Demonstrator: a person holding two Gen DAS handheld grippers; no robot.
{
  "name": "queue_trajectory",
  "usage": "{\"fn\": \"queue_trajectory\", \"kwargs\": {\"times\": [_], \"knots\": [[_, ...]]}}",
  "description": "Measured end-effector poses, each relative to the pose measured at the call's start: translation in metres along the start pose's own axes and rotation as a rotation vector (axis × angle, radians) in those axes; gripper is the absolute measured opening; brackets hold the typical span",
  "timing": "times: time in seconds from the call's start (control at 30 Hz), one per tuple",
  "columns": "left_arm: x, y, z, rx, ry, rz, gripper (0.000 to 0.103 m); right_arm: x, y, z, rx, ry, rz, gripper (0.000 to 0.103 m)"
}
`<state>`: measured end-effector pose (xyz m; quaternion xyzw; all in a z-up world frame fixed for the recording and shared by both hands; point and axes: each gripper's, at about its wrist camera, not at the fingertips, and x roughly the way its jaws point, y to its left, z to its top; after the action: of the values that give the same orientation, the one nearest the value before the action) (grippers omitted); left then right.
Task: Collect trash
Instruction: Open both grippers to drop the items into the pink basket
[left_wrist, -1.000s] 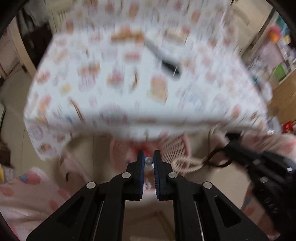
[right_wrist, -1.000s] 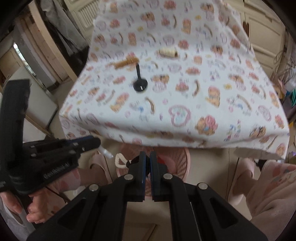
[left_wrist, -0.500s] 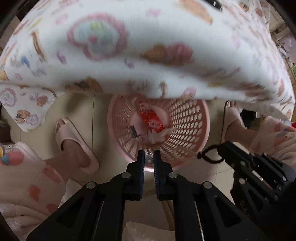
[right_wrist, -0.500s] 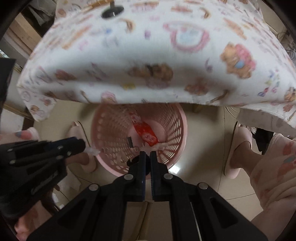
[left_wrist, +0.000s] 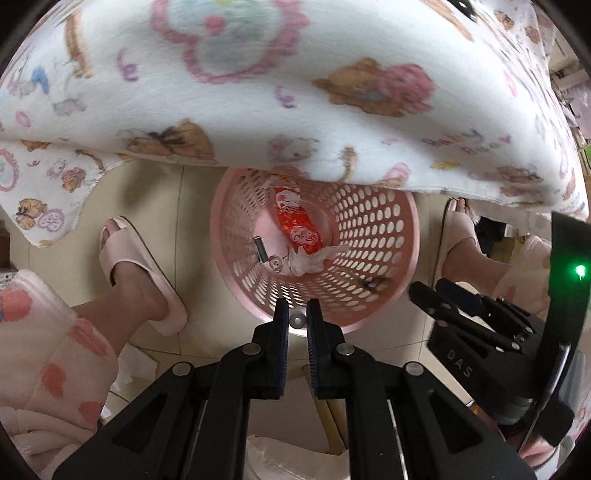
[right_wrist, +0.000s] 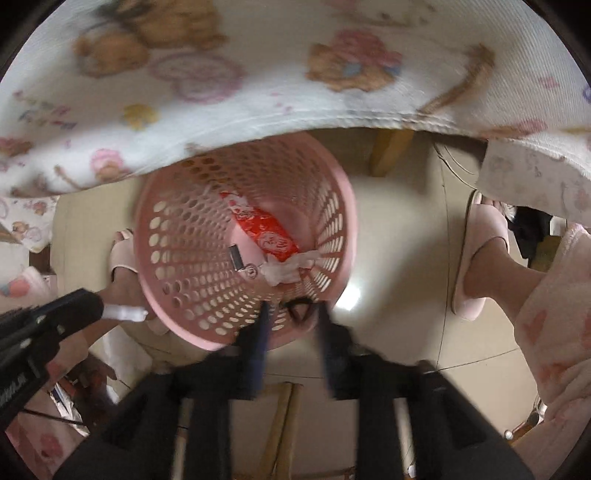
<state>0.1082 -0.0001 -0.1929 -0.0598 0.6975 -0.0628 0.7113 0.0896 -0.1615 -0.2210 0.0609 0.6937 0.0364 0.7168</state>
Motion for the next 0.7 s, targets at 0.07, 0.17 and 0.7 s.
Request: {"fn": "queue_trajectory", "kwargs": {"times": [0.07,0.17,0.7], "knots": [[0.001,-0.005,-0.001,0.021,0.004,-0.017,0.008,0.0,-0.003,0.001,0.018,-0.001,0.007,0.034],[0.002,-0.017,-0.002,0.06,-0.001,-0.039,0.008,-0.005,-0.005,0.001,0.032,-0.019,0.009,0.034],[0.007,-0.044,-0.002,0.139,-0.065,0.025,0.021,-0.008,-0.017,0.007,0.088,-0.017,0.025,0.037]]}}
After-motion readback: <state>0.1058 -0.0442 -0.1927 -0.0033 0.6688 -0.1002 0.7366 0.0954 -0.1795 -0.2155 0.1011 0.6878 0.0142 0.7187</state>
